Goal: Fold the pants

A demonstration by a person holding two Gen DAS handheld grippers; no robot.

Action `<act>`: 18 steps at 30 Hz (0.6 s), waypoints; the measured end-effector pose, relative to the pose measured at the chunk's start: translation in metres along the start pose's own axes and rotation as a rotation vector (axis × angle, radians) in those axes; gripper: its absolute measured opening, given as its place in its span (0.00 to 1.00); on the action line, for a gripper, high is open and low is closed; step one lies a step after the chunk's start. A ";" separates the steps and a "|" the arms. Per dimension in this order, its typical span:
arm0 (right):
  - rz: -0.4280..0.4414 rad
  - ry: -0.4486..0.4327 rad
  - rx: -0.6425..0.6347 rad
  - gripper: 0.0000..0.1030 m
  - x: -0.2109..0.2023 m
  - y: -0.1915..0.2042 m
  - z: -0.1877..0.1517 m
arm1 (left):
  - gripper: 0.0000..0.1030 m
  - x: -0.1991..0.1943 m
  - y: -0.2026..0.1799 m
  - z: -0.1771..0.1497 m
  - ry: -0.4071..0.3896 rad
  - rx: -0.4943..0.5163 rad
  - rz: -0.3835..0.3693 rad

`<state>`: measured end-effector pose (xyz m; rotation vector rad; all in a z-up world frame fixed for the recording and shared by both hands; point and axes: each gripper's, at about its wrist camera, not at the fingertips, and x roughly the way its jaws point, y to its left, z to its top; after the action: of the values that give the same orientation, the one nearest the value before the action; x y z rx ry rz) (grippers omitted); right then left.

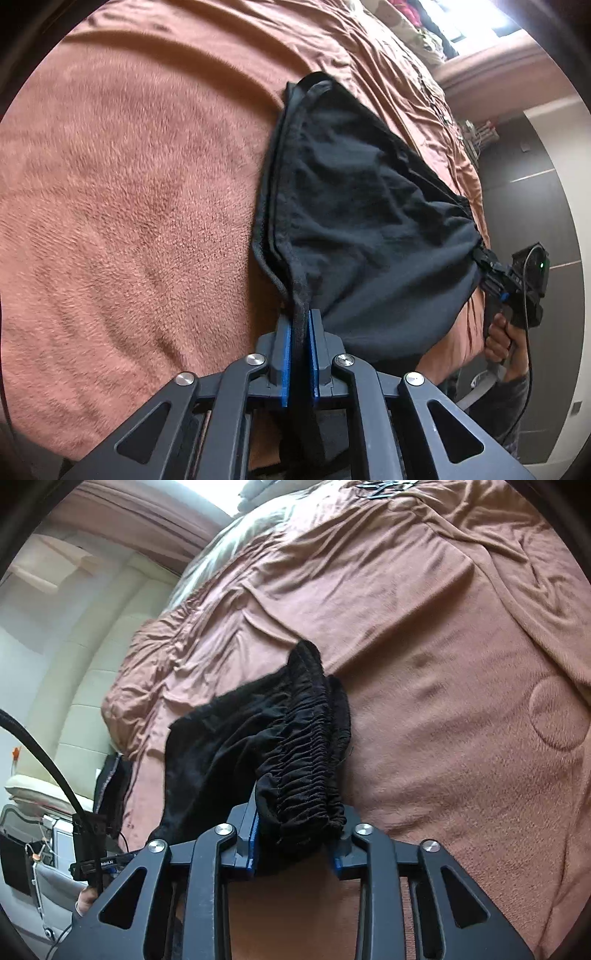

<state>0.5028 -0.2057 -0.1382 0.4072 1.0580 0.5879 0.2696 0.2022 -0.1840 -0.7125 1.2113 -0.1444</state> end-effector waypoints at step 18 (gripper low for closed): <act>-0.014 -0.114 -0.028 0.63 -0.052 0.014 -0.057 | 0.64 -0.029 0.001 -0.044 -0.043 0.052 -0.141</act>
<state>0.4295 -0.2255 -0.1198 0.4037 0.9423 0.5604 0.2192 0.1974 -0.1684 -0.7523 1.1122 -0.2756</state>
